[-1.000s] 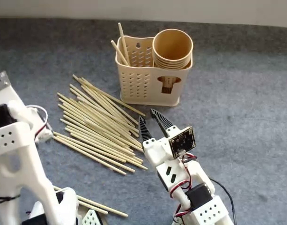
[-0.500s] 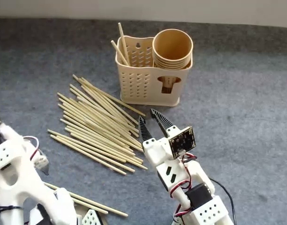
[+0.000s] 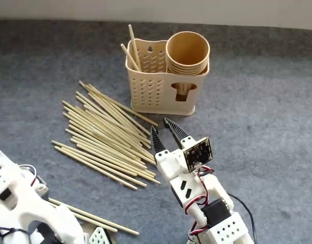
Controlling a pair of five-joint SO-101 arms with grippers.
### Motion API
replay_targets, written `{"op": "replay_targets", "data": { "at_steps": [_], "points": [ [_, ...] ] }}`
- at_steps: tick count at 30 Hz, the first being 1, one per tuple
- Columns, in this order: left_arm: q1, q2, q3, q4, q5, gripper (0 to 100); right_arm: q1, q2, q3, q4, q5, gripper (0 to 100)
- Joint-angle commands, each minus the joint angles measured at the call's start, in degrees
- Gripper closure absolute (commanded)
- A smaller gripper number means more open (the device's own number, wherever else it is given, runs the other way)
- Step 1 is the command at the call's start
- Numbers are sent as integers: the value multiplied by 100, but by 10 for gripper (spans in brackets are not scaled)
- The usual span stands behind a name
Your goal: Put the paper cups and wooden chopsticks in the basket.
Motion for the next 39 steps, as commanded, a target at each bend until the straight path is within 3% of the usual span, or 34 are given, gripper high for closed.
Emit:
{"op": "replay_targets", "data": {
  "at_steps": [1, 11, 16, 24, 28, 32, 39],
  "points": [
    [-22, -101, 356, -659, -53, 895, -13, -40, 725, -145, -9, 868],
    [-13, -57, 778, -1240, -18, 894, -22, -40, 725, -145, -9, 868],
    [119, 848, 831, -1969, -9, 894, -22, -40, 725, -145, -9, 868],
    [171, 2624, -259, -1785, 413, 899, -22, -40, 725, -145, -9, 868],
    [171, 2747, -365, -1705, 422, 906, -22, -40, 725, -145, -9, 868],
    [180, 2730, -356, -1688, 431, 1000, -22, -40, 725, -145, -9, 868],
    [593, 2730, -365, -1670, 598, 995, -22, -40, 725, -145, -9, 868]
  ]
}}
